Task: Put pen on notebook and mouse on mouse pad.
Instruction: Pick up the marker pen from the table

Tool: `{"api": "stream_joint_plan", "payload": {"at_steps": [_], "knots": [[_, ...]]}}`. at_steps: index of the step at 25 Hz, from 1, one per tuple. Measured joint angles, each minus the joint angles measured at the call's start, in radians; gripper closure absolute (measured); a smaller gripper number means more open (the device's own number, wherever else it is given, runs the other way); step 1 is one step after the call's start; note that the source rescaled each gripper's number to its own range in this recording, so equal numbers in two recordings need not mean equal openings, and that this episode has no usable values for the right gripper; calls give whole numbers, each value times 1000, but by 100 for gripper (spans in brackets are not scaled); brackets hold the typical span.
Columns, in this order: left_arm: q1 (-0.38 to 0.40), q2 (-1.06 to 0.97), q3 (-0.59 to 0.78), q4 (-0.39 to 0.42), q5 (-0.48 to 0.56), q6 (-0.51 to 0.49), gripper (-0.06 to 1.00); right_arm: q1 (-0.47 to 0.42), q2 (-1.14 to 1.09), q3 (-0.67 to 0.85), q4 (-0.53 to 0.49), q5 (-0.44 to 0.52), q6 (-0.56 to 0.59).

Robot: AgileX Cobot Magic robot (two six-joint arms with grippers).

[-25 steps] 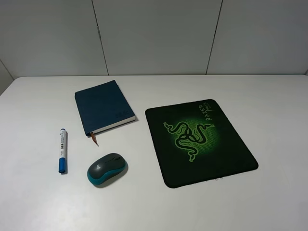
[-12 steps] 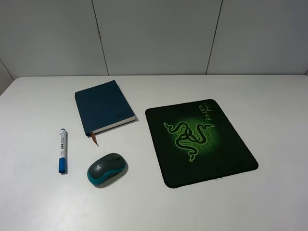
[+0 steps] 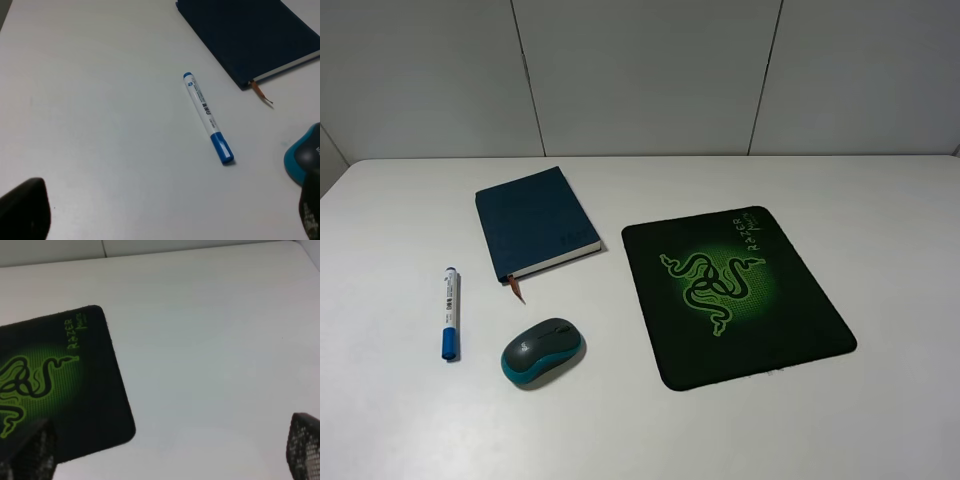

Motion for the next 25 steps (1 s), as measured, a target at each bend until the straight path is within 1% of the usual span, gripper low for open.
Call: {"api": "stream_joint_plan", "payload": {"at_steps": [19,21,25], "knots": [[0,0,0,1,0,0,-6,0,0,0,0,0,0],[0,0,-4,2,13,0,-6,0,0,0,0,0,0],[0,36,-63,0,86,0,-6,0,0,0,0,0,0]]}}
